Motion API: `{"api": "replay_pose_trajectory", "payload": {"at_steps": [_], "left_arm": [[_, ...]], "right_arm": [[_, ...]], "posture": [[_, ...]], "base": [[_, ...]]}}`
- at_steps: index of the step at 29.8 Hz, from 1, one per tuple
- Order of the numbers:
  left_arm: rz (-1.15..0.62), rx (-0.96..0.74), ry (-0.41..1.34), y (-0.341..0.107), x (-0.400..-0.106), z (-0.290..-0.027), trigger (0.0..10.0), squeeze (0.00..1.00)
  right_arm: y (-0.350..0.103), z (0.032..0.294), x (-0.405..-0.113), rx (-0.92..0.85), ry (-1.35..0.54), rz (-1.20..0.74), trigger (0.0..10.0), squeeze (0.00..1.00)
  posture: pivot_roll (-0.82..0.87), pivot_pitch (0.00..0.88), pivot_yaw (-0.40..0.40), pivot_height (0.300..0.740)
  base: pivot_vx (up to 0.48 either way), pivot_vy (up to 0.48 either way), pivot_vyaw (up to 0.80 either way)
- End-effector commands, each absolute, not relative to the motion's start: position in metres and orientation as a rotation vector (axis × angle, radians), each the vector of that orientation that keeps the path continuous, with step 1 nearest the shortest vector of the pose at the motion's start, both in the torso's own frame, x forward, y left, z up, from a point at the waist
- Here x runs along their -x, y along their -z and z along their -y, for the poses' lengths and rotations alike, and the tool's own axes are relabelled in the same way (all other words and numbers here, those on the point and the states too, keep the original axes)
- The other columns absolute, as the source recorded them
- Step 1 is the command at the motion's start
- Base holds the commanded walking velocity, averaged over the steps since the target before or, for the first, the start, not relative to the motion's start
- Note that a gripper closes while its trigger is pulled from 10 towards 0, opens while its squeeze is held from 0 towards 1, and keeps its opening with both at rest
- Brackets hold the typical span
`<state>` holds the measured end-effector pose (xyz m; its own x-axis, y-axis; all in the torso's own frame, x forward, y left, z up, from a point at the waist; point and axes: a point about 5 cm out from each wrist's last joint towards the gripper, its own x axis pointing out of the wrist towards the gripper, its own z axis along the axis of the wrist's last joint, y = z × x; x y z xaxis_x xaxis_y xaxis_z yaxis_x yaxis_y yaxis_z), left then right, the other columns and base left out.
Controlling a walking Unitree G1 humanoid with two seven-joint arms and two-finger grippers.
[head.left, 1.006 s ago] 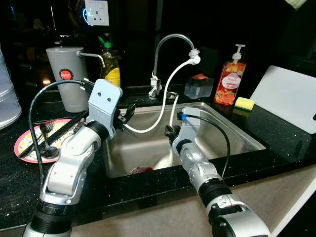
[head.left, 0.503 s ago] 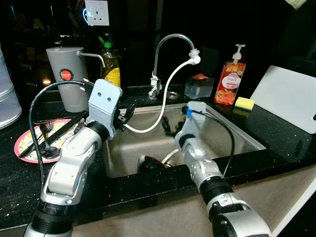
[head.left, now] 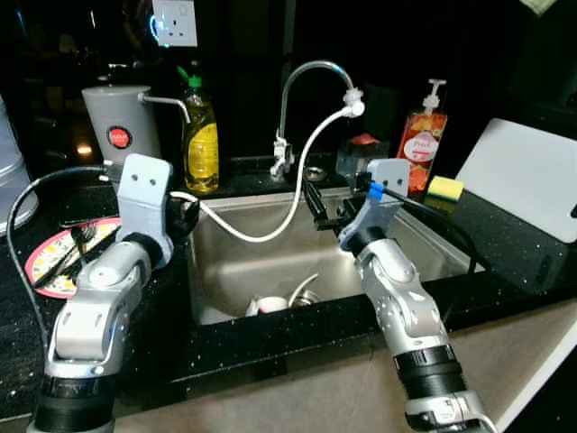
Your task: Kitchen organization
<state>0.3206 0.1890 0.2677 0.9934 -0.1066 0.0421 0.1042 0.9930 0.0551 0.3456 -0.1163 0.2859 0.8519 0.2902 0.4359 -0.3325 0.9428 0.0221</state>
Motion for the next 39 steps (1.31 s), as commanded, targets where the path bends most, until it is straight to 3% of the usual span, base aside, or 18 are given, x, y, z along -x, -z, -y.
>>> {"api": "replay_pose_trajectory", "payload": {"at_steps": [1,9,15,24,25,26,30,31,32,39], "left_arm": [[-0.028,-0.018,0.059,-0.258,-0.319,-0.194,10.0,0.0],[-0.114,-0.051,-0.028,-0.248,-0.319,-0.205,10.0,0.0],[-0.147,-0.169,-0.091,-0.248,-0.325,-0.226,10.0,0.0],[-0.181,-0.131,-0.085,-0.249,-0.355,-0.229,10.0,0.0],[-0.184,-0.128,-0.077,-0.248,-0.357,-0.228,10.0,0.07],[-0.192,-0.111,-0.064,-0.248,-0.359,-0.226,10.0,1.0],[-0.2,-0.081,-0.051,-0.25,-0.365,-0.225,10.0,1.0],[-0.206,-0.066,-0.054,-0.25,-0.367,-0.226,10.0,0.2],[-0.218,-0.02,-0.06,-0.249,-0.369,-0.228,10.0,0.0],[-0.273,0.057,-0.076,-0.238,-0.377,-0.237,10.0,0.0]], "right_arm": [[-0.285,0.117,-0.34,-0.081,-0.347,0.414,10.0,0.0],[-0.283,0.123,-0.333,-0.057,-0.342,0.385,10.0,0.0],[-0.281,0.129,-0.33,-0.075,-0.305,0.363,10.0,0.0],[-0.286,0.125,-0.329,-0.087,-0.314,0.37,10.0,0.0],[-0.287,0.126,-0.328,-0.088,-0.312,0.373,10.0,0.0],[-0.287,0.127,-0.328,-0.087,-0.307,0.374,10.0,0.0],[-0.287,0.129,-0.327,-0.086,-0.296,0.371,10.0,0.0],[-0.287,0.129,-0.326,-0.086,-0.293,0.369,10.0,0.0],[-0.287,0.13,-0.326,-0.086,-0.291,0.369,10.0,0.0],[-0.287,0.13,-0.327,-0.087,-0.293,0.363,10.0,0.0]], "posture": [[-0.02,0.035,-0.027,0.74],[-0.02,0.033,-0.023,0.74],[-0.01,0.024,-0.02,0.74],[-0.02,0.025,-0.017,0.74],[-0.02,0.025,-0.014,0.74],[-0.03,0.026,-0.011,0.74],[-0.04,0.026,-0.006,0.74],[-0.04,0.027,-0.005,0.74],[-0.04,0.027,-0.005,0.74],[-0.03,0.028,-0.014,0.74]], "base": [[0.0,0.0,0.0],[0.0,0.0,0.0],[0.0,0.0,0.0],[0.0,0.0,0.0],[0.0,0.0,0.0],[0.0,0.0,0.0],[0.0,0.0,0.0],[0.0,0.0,0.0],[0.0,0.0,0.0],[0.0,0.0,0.0]]}}
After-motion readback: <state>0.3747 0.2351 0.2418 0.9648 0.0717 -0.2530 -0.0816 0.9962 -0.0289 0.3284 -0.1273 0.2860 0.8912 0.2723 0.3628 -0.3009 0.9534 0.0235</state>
